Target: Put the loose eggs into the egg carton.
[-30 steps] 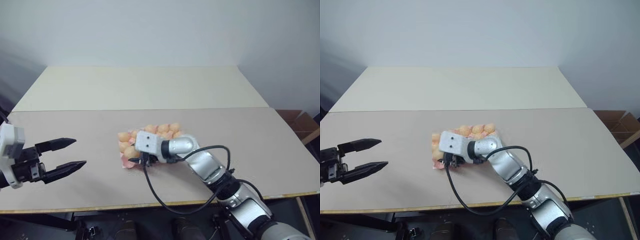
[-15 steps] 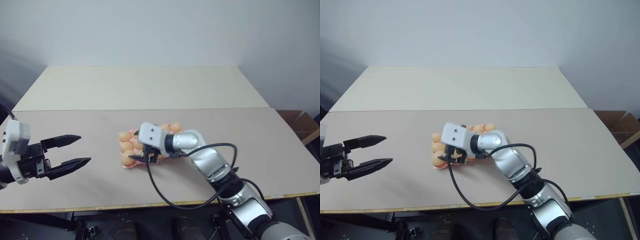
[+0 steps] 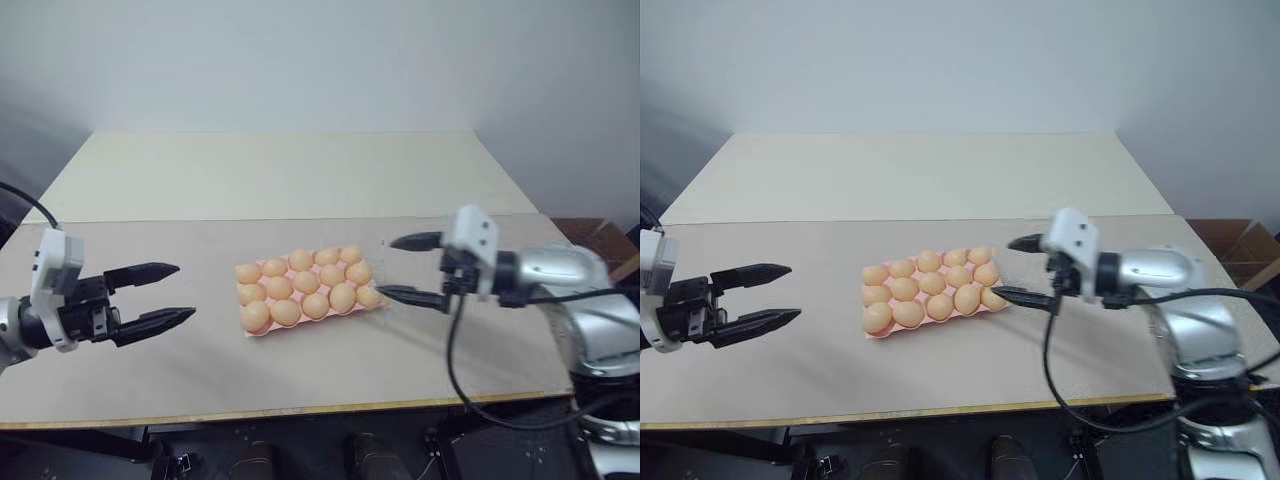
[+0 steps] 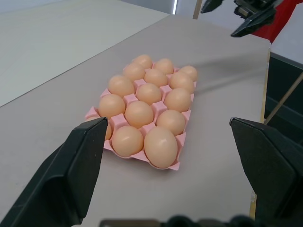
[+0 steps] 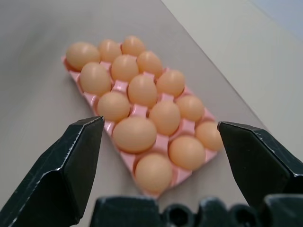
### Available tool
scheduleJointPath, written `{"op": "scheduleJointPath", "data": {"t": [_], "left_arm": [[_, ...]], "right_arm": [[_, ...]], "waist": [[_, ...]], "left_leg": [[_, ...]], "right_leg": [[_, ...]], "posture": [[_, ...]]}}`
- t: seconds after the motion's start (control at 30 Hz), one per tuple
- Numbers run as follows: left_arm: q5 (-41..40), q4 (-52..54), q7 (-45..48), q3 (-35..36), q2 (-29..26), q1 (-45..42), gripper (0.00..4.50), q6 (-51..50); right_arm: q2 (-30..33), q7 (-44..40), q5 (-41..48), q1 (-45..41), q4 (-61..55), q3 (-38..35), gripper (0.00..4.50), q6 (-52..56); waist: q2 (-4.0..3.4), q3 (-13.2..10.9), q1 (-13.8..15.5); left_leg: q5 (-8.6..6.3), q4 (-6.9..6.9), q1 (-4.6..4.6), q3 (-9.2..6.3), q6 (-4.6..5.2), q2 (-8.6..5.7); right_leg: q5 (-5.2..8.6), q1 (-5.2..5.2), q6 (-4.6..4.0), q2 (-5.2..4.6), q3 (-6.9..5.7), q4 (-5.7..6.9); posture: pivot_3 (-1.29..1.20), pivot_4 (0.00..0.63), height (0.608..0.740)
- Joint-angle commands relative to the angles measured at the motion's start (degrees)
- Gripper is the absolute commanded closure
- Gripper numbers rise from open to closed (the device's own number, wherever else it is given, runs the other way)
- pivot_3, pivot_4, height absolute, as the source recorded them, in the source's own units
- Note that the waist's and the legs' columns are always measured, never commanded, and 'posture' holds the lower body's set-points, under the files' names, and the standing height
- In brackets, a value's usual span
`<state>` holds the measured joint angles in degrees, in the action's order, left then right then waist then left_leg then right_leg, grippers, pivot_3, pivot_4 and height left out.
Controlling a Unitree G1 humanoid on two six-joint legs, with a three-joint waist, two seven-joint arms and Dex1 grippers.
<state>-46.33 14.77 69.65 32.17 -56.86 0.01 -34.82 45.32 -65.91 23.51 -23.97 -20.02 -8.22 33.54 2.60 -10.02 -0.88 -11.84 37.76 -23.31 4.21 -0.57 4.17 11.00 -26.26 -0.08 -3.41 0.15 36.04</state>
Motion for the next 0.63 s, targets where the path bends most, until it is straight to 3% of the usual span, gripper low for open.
{"op": "scheduleJointPath", "data": {"t": [0.03, 0.33, 0.63], "left_arm": [[0.63, -0.57, 1.41, 0.17, -1.24, -0.9, 0.0, 1.51], [1.51, -0.81, 1.17, -2.41, -0.31, -2.95, 0.0, 1.91], [1.37, -0.22, 1.66, 0.48, -2.32, -1.18, 0.0, 0.6]], "right_arm": [[4.05, -4.01, 2.61, 3.81, 3.05, -6.32, 0.05, -3.73], [4.89, -3.32, 5.04, 10.42, 5.4, -9.2, 0.05, -7.16], [5.94, -2.46, 6.36, 12.7, 4.61, -9.3, 0.05, -8.25]], "waist": [[0.0, 0.0, 0.06], [0.0, -0.01, 0.01], [0.01, -0.01, 0.22]], "left_leg": [[0.0, 0.0, 0.04, 0.01, 0.0, 0.0], [0.0, 0.01, 0.04, 0.01, 0.0, -0.02], [0.0, 0.01, 0.01, 0.01, 0.0, -0.05]], "right_leg": [[0.0, 0.01, 0.0, 0.0, 0.02, 0.01], [0.0, 0.02, 0.01, 0.0, 0.05, 0.01], [0.01, 0.02, 0.02, -0.04, 0.06, -0.02]], "posture": [[0.0, 0.15, 0.74], [0.0, 0.15, 0.74], [0.0, 0.15, 0.74]]}}
